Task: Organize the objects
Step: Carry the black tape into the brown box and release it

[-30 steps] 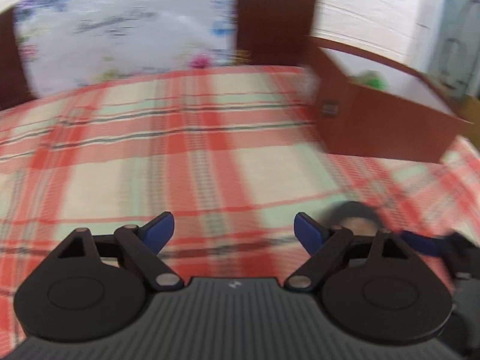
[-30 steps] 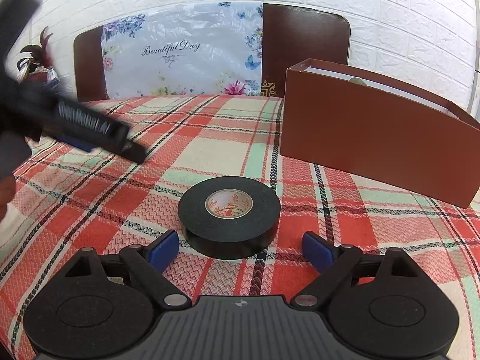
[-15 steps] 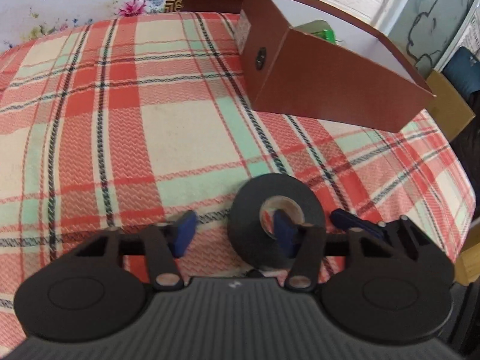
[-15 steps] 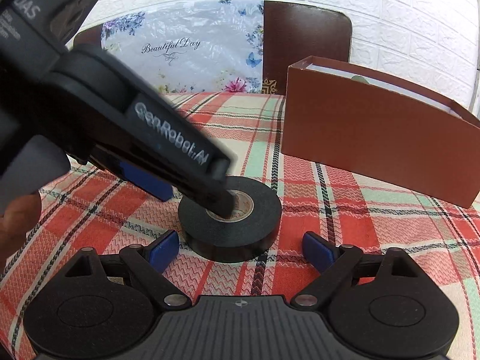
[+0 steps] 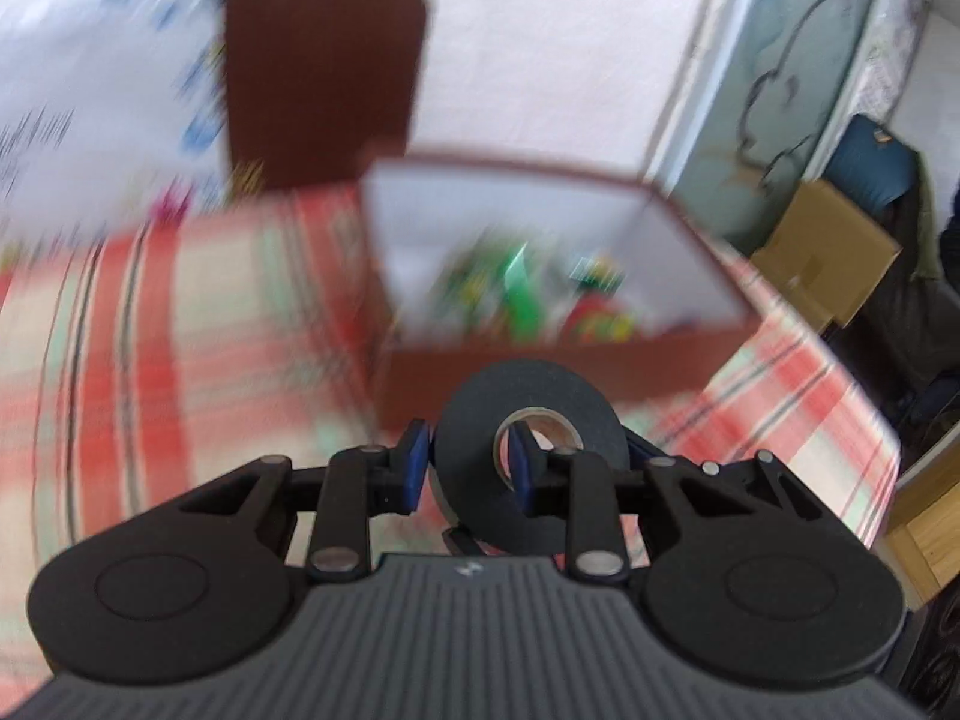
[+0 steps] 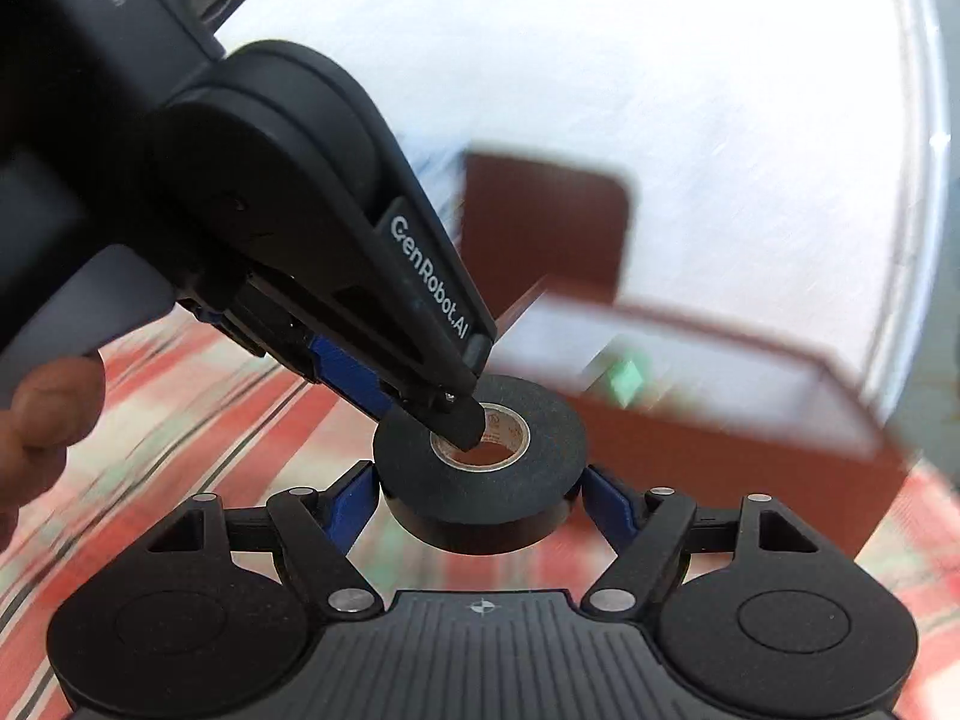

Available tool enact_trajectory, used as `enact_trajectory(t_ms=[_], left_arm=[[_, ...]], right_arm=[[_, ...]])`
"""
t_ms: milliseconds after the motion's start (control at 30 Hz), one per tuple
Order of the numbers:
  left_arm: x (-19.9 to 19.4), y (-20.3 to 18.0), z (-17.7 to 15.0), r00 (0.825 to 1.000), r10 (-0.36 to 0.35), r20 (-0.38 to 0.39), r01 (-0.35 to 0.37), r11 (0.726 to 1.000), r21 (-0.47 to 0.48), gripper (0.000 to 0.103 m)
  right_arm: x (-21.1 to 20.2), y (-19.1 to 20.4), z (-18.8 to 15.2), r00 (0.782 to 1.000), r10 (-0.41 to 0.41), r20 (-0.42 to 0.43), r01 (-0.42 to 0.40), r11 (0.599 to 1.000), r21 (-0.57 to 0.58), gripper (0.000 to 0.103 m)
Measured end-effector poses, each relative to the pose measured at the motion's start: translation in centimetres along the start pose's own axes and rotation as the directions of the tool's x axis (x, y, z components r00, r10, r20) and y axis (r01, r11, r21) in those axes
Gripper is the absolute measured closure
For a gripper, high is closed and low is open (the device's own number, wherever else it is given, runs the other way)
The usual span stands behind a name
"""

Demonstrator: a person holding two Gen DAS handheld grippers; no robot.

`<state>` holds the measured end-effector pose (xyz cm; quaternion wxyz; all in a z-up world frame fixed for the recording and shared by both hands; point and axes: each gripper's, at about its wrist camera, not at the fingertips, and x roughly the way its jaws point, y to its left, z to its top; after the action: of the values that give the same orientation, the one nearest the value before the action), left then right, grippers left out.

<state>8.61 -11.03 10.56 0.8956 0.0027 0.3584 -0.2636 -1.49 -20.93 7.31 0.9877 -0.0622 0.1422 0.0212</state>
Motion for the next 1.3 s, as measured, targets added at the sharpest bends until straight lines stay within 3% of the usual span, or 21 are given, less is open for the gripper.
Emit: enact_trajectory(t_ms=[200,367,433,500,567,933,1033,1200,1300], left_arm=[[4.8,-4.7,5.3,0.998,-0.034,0.053,0.028,0.992,0.121,0.073],[10.2,-5.5,7.6,0.999,-0.039,0.016,0.037,0.993,0.11,0.073],[11.8,-5.6,8.1,1.0,-0.017,0.024,0.014,0.994,0.11,0.07],[13.2,-5.7,8.2,0.999,0.026,0.025,-0.029,0.993,0.118,0.064],[13.7,-5.5,8.2,0.999,0.035,0.004,-0.035,0.993,0.116,0.064],[8.8,-6.8,6.5,0.996,0.08,0.05,-0.089,0.976,0.198,0.046],[6.9,-6.7,5.5,0.994,0.089,0.065,-0.1,0.975,0.198,0.039],[4.6,-6.3,3.7,0.991,0.115,0.068,-0.126,0.974,0.189,0.036],[3.3,-5.9,2.3,0.989,0.129,0.072,-0.14,0.972,0.189,0.035]], right_arm=[[3.6,-6.8,2.3,0.995,-0.101,0.009,0.101,0.994,0.039,0.03],[8.2,-10.4,2.0,0.991,-0.123,-0.059,0.125,0.991,0.045,0.03],[10.3,-10.9,1.4,0.988,-0.132,-0.083,0.133,0.991,0.015,0.027],[10.7,-11.8,1.2,0.992,-0.101,-0.078,0.106,0.992,0.064,0.021],[10.4,-11.6,1.0,0.992,-0.108,-0.065,0.112,0.992,0.063,0.021],[3.9,-9.8,0.7,0.983,-0.183,0.007,0.181,0.976,0.118,0.021],[1.9,-9.1,0.3,0.98,-0.197,-0.002,0.195,0.972,0.132,0.02],[-1.0,-8.1,-0.5,0.981,-0.192,-0.038,0.196,0.966,0.17,0.02],[-0.1,-7.4,-0.3,0.982,-0.179,-0.062,0.187,0.965,0.182,0.02]])
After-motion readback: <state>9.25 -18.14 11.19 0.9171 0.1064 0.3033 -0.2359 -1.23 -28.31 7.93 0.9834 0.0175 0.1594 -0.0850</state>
